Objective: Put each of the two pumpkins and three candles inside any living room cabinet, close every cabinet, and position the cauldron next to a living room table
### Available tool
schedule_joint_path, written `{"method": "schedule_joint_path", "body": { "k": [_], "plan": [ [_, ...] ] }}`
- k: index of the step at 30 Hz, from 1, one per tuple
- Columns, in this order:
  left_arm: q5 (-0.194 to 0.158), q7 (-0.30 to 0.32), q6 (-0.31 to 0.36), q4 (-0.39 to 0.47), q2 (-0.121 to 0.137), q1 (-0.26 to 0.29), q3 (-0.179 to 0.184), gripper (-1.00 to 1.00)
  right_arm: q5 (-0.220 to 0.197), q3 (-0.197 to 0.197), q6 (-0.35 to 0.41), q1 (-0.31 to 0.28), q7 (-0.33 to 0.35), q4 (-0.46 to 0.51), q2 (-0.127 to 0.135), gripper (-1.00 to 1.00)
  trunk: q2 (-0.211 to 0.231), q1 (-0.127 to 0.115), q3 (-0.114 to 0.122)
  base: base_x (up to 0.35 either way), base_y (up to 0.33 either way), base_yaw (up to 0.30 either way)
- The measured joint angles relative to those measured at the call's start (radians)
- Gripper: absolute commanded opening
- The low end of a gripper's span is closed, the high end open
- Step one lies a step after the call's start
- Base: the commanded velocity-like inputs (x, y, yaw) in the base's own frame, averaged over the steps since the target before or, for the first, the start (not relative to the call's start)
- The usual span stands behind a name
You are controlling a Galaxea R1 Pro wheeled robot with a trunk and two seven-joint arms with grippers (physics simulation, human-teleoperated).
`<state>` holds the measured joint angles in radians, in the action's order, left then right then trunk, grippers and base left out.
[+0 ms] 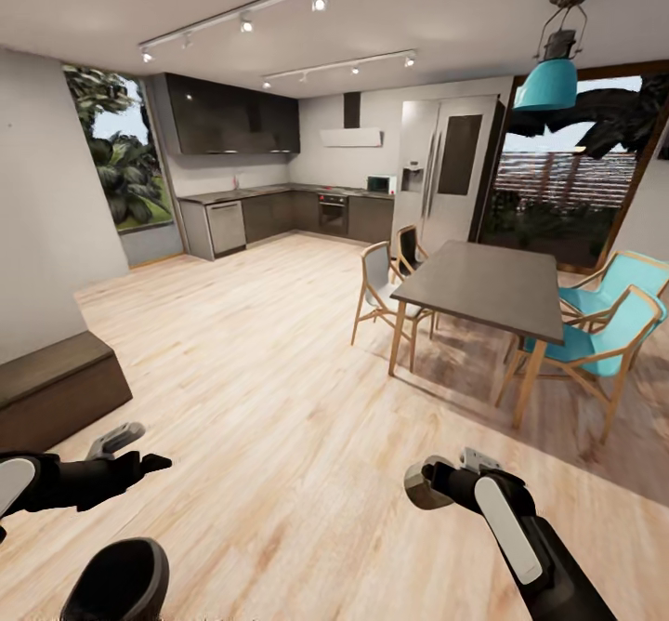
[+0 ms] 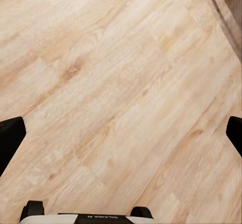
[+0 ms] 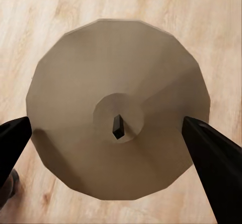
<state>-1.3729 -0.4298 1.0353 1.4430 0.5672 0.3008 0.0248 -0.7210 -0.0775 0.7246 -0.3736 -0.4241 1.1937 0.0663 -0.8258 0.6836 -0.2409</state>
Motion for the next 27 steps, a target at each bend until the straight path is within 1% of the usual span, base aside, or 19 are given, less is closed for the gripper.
{"method": "schedule_joint_path", "body": {
  "k": [6,17,18,19,20,22,23,27],
  "plan": [
    [0.000,0.000,0.001,0.000,0.000,0.000,0.001,1.00,0.002,-0.006,0.001,0.000,0.004,0.009,0.000,-1.00,0.042,-0.023,0.017,0.000,0.000,0.208],
    [0.001,0.000,0.001,0.000,0.001,0.000,0.001,1.00,0.006,-0.014,0.004,0.000,0.008,0.010,0.000,-1.00,0.119,-0.065,0.040,0.000,0.000,0.018],
    [0.001,0.000,0.001,0.000,0.000,0.000,0.002,1.00,0.005,-0.033,0.003,0.000,0.008,0.010,0.000,-1.00,0.126,-0.069,0.042,0.000,0.000,0.000],
    [0.001,0.000,0.001,0.000,0.001,0.000,0.001,1.00,0.003,-0.044,0.001,0.000,0.008,0.010,0.000,-1.00,0.133,-0.073,0.045,0.000,0.000,0.000],
    [0.001,0.000,0.001,0.000,0.000,0.000,0.001,1.00,0.008,-0.063,0.002,0.000,0.006,0.010,0.000,-1.00,0.140,-0.077,0.048,0.000,0.000,0.000],
    [0.001,0.000,0.001,0.000,0.000,0.000,0.000,1.00,0.010,-0.083,0.002,0.000,0.004,0.007,0.000,-1.00,0.148,-0.081,0.051,0.000,0.000,0.000],
    [0.001,0.000,0.001,0.000,0.000,0.000,0.000,1.00,0.009,-0.091,0.000,0.000,0.004,0.006,0.000,-1.00,0.148,-0.081,0.051,0.000,0.000,0.000],
    [0.002,0.000,0.000,0.000,0.001,0.000,-0.002,1.00,0.012,-0.103,0.000,0.000,0.003,0.001,0.000,-1.00,0.148,-0.081,0.051,0.000,0.000,0.005]
  ]
}}
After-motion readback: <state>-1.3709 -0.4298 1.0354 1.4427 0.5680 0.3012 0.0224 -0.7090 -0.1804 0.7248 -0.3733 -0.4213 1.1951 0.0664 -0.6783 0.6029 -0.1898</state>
